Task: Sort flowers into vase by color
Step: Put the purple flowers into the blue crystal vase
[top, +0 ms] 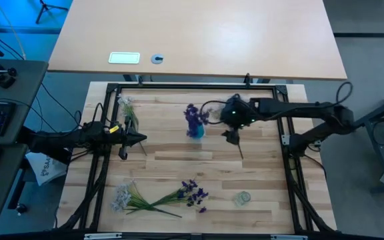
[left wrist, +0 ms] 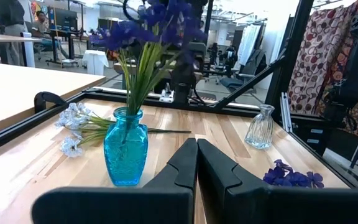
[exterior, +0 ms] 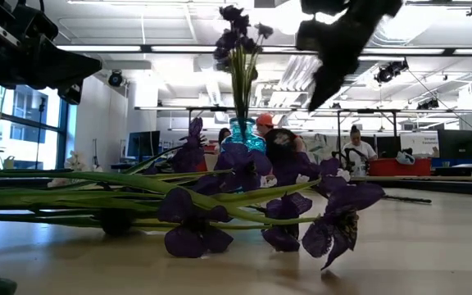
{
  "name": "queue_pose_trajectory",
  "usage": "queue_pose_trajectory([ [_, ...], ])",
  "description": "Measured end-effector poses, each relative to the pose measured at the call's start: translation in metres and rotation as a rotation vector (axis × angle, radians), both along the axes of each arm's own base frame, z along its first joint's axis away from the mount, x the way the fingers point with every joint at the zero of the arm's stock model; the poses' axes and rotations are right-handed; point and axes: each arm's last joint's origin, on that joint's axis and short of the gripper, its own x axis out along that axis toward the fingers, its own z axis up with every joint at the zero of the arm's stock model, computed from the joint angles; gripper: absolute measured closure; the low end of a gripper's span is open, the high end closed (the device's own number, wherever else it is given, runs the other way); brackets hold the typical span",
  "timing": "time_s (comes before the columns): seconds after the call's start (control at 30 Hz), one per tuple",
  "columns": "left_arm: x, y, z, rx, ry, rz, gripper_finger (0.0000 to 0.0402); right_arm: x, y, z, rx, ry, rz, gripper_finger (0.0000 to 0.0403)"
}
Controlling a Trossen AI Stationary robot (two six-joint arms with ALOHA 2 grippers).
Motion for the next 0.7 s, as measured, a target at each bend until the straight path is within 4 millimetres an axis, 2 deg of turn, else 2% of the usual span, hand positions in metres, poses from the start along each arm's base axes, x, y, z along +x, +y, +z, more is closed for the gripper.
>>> queue_pose_trajectory([
  [0.23,0.000,0.000,0.001,0.000,-0.011,0.000,0.0402,-0.028,0.011,0.018,0.061,0.022,-0.117,0.0098],
  [0.4,0.000,0.000,0.002,-0.035,-0.021,0.000,0.0402,-0.034,0.024,0.022,0.031,-0.008,-0.193,0.0098],
  [0.53,-0.002,0.002,0.016,-0.204,-0.175,0.044,0.0402,-0.043,0.038,0.003,0.052,-0.055,-0.275,0.0098],
  [0.63,-0.007,0.003,0.036,-0.338,-0.396,0.037,0.0402,-0.054,0.046,-0.015,0.089,-0.062,-0.345,0.0098],
  [0.7,-0.008,0.003,0.051,-0.346,-0.420,0.023,0.0402,-0.061,0.049,-0.023,0.123,-0.076,-0.385,0.0098],
])
